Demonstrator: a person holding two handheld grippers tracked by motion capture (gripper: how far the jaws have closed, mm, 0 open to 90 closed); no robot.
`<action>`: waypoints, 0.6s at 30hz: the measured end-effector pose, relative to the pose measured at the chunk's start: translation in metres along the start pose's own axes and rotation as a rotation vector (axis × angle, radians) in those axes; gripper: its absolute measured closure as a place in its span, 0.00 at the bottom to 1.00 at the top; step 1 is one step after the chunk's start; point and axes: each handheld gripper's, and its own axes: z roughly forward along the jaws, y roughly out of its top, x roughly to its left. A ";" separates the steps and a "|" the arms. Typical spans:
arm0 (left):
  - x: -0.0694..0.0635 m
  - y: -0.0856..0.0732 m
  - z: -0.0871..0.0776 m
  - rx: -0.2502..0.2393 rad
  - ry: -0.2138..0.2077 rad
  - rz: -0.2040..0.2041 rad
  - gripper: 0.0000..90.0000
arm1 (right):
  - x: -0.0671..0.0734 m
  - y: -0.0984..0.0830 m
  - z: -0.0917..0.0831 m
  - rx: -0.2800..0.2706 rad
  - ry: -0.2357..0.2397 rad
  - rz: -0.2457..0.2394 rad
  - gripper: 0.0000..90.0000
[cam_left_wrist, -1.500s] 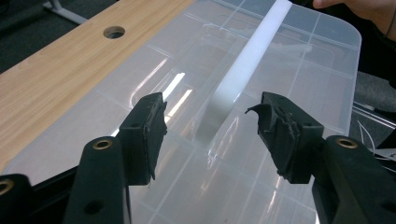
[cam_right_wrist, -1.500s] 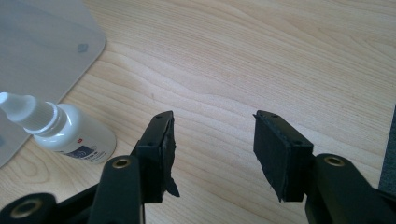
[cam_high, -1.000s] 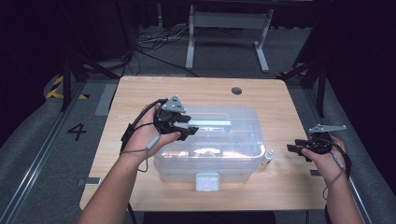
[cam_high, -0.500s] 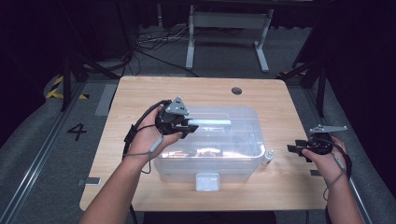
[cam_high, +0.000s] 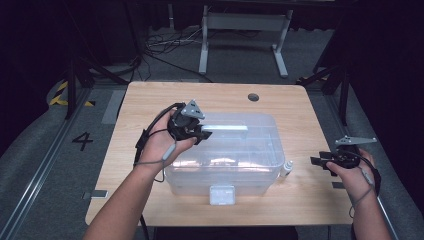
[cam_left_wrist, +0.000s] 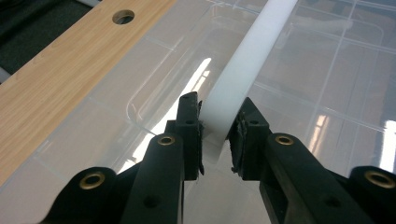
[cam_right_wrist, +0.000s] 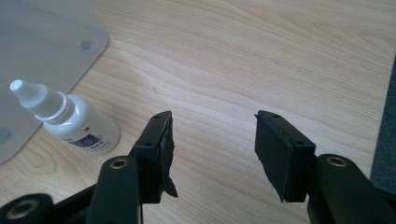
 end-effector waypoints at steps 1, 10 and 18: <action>0.001 0.001 0.000 0.000 0.001 -0.003 0.84 | 0.000 -0.001 -0.001 -0.002 -0.001 -0.001 0.53; 0.008 0.010 -0.003 0.014 -0.010 -0.013 0.84 | 0.003 -0.003 -0.008 -0.027 0.021 0.011 0.53; 0.019 0.017 -0.003 0.007 -0.040 -0.055 0.84 | 0.012 0.002 -0.017 -0.061 0.028 -0.007 0.53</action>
